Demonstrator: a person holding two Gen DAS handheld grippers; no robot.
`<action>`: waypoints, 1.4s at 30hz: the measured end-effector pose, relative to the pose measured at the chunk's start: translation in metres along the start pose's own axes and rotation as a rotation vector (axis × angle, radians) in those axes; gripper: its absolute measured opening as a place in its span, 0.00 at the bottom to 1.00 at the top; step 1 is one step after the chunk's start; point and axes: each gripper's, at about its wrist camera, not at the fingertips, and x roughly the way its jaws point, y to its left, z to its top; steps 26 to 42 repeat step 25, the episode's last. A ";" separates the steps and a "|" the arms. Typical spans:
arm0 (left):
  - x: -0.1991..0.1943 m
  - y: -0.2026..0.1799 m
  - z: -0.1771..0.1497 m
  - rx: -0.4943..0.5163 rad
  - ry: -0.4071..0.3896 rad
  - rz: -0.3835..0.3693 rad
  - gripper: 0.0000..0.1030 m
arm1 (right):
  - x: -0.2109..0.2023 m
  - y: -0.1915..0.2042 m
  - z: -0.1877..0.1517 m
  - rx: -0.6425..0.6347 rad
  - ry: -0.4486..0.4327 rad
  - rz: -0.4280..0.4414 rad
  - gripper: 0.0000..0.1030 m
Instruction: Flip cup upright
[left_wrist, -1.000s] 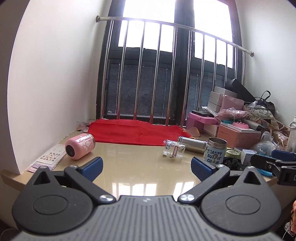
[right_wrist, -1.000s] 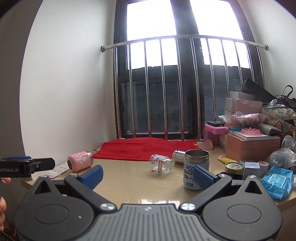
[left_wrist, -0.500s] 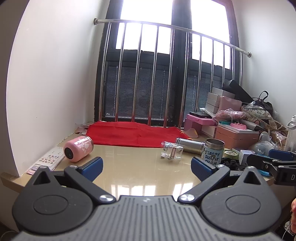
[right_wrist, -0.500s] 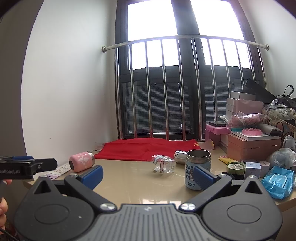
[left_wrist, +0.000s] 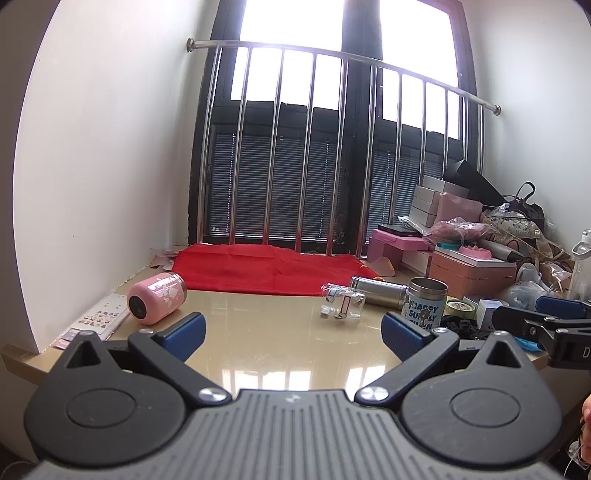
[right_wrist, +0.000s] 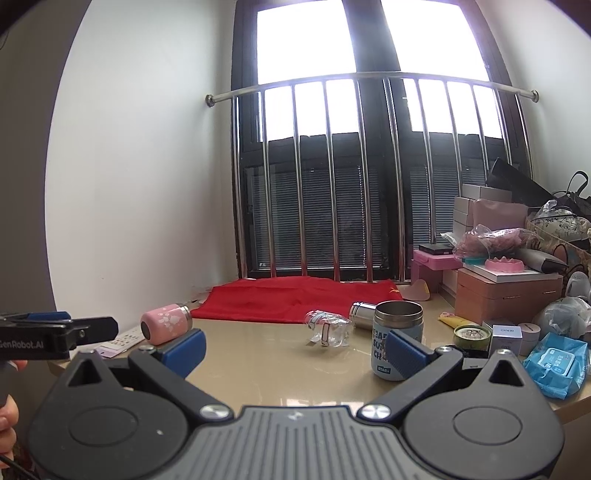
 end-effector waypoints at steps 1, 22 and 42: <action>0.000 0.000 0.000 0.001 0.000 -0.001 1.00 | 0.000 0.000 0.000 0.000 0.000 0.000 1.00; 0.000 0.002 -0.001 0.004 0.007 -0.014 1.00 | 0.000 0.001 0.000 0.003 0.000 0.001 1.00; 0.001 0.001 -0.001 0.010 0.010 -0.017 1.00 | 0.000 0.002 0.000 0.001 0.000 0.003 1.00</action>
